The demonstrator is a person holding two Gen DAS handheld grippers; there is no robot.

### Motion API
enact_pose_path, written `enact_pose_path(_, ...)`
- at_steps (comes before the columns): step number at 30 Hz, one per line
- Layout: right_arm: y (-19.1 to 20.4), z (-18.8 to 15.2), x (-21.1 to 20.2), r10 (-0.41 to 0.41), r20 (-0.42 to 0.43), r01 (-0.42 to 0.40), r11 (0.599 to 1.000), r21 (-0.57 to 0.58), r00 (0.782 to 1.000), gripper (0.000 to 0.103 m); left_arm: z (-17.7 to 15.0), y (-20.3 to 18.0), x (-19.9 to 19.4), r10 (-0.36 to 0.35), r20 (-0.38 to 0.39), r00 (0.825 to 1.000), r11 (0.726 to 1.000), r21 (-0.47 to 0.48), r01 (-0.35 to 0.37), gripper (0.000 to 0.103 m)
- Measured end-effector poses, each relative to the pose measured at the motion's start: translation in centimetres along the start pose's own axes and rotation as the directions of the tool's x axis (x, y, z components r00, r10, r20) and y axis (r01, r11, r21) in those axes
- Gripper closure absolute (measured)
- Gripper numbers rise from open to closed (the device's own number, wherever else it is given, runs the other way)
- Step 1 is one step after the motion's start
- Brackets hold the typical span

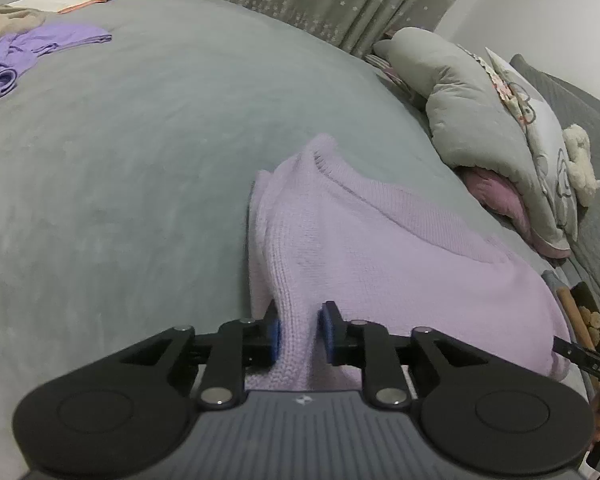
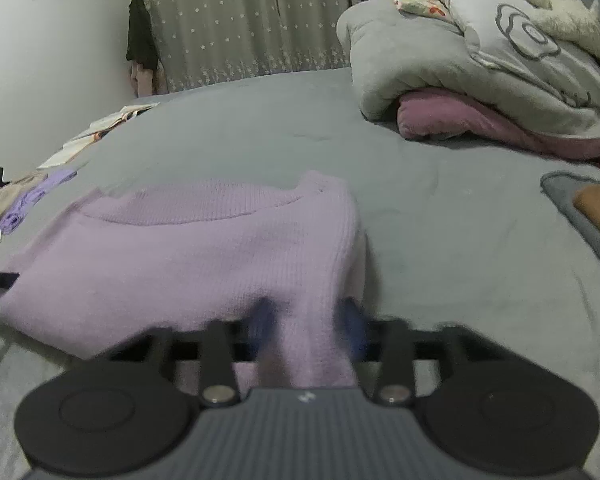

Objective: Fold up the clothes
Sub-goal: 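Pinch the folded sweater's edge with both grippers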

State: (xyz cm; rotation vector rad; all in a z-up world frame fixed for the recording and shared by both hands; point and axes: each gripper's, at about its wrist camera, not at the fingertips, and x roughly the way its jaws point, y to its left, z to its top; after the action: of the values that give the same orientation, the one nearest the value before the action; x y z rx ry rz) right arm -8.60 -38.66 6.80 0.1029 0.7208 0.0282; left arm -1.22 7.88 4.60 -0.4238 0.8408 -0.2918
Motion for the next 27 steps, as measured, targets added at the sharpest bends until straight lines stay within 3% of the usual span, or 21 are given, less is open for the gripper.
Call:
enact_pose_path(3, -0.2, 0.0, 0.5, -0.007, -0.009, 0.007, 1.000, 0.010, 1.000, 0.037, 0.0, 0.6, 0.1, 0.022, -0.002, 1.000, 0.999, -0.025, -0.022, 0.059)
enact_pose_path(4, -0.3, 0.0, 0.6, -0.001, -0.012, 0.001, 1.000, 0.018, 1.000, 0.038, 0.0, 0.8, 0.2, 0.023, -0.003, 1.000, 0.999, -0.037, -0.023, 0.057)
enact_pose_path(6, -0.3, 0.0, 0.8, 0.011, -0.018, -0.011, 1.000, 0.021, 1.000, 0.043, 0.0, 1.3, 0.3, 0.018, -0.007, 1.000, 0.998, -0.062, -0.018, 0.054)
enact_pose_path(7, -0.3, 0.0, 0.9, 0.018, -0.021, -0.017, 1.000, 0.022, 1.000, 0.052, 0.0, 1.5, 0.4, 0.011, -0.009, 1.000, 0.997, -0.074, -0.011, 0.054)
enact_pose_path(8, -0.3, 0.1, 0.9, 0.028, -0.023, -0.027, 0.999, 0.022, 0.999, 0.068, -0.1, 1.7, 0.4, 0.002, -0.010, 1.000, 0.996, -0.087, -0.003, 0.056)
enact_pose_path(9, -0.1, 0.2, 0.9, 0.040, -0.025, -0.039, 0.999, 0.021, 0.999, 0.070, -0.1, 1.6, 0.4, -0.011, -0.007, 1.000, 0.996, -0.083, 0.010, 0.067)
enact_pose_path(14, 0.6, 0.6, 0.6, -0.009, 0.002, 0.009, 1.000, -0.007, 1.000, 0.093, 0.0, 1.2, 0.3, -0.019, -0.004, 1.000, 0.997, -0.080, 0.019, 0.090)
enact_pose_path(27, 0.0, 1.7, -1.3, -0.016, 0.060, 0.017, 1.000, -0.011, 0.998, 0.096, 1.8, 1.2, -0.6, -0.050, -0.027, 0.998, 0.997, -0.068, 0.048, 0.093)
